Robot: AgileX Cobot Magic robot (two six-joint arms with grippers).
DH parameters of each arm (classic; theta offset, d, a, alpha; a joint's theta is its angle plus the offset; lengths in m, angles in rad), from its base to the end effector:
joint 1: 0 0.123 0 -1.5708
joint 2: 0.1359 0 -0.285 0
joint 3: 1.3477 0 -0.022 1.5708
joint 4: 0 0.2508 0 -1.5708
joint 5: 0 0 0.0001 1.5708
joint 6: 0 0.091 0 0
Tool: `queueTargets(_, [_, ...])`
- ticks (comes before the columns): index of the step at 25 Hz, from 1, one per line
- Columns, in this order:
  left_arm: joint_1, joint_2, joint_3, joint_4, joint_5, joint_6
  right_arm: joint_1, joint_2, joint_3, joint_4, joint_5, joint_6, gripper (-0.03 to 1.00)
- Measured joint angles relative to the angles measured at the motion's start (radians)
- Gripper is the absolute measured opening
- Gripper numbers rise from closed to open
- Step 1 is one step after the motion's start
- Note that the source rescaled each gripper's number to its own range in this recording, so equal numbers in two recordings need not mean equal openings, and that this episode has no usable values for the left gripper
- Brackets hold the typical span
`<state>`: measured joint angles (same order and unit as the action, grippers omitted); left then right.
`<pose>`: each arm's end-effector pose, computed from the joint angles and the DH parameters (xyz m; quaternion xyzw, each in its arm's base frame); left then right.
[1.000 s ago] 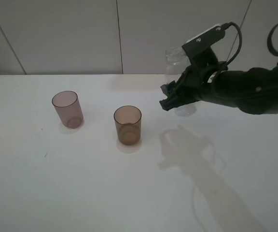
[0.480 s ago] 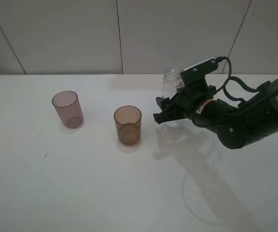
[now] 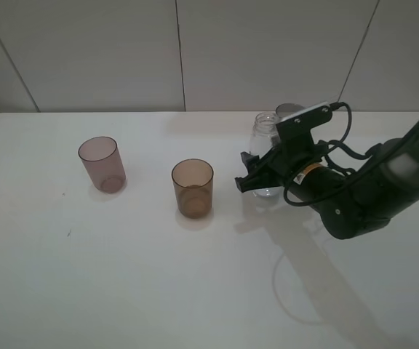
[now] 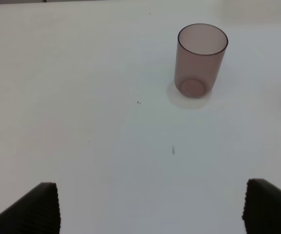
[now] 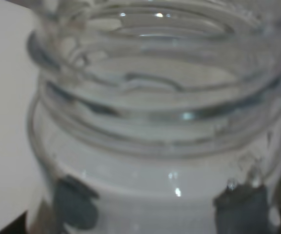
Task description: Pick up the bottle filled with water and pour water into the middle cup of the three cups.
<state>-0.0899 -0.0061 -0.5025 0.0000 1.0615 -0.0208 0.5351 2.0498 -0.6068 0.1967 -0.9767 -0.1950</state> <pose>-0.0061 0.0005 0.2779 0.0294 0.8507 -0.0290 0.5241 0.2849 0.1518 0.0814 -0.2089 0.8019 0.0585 0.5566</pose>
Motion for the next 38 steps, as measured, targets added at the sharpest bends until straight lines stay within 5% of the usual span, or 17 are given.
queueTargets(3, [0.0,0.0,0.0,0.0,0.0,0.0,0.0,0.0,0.0,0.029,-0.007,0.001,0.78])
queueTargets(5, [0.0,0.0,0.0,0.0,0.0,0.0,0.0,-0.003,0.001,0.041,-0.007,0.001,0.92])
queueTargets(15, [0.0,0.0,0.0,0.0,0.0,0.0,0.0,-0.236,0.057,0.055,-0.001,-0.002,1.0])
queueTargets(22, [0.0,0.0,0.0,0.0,0.0,0.0,0.0,-0.425,0.059,0.057,0.115,-0.002,1.0])
queueTargets(28, [0.0,0.0,0.0,0.0,0.0,0.0,-0.077,-0.654,0.06,0.118,0.46,-0.002,1.0])
queueTargets(33, [0.0,0.0,0.0,0.0,0.0,0.0,-0.256,-0.876,0.06,0.125,0.887,0.005,1.0])
queueTargets(38, [0.0,0.0,0.0,0.0,0.0,0.0,-0.468,-1.109,0.06,0.014,1.273,0.103,1.0])
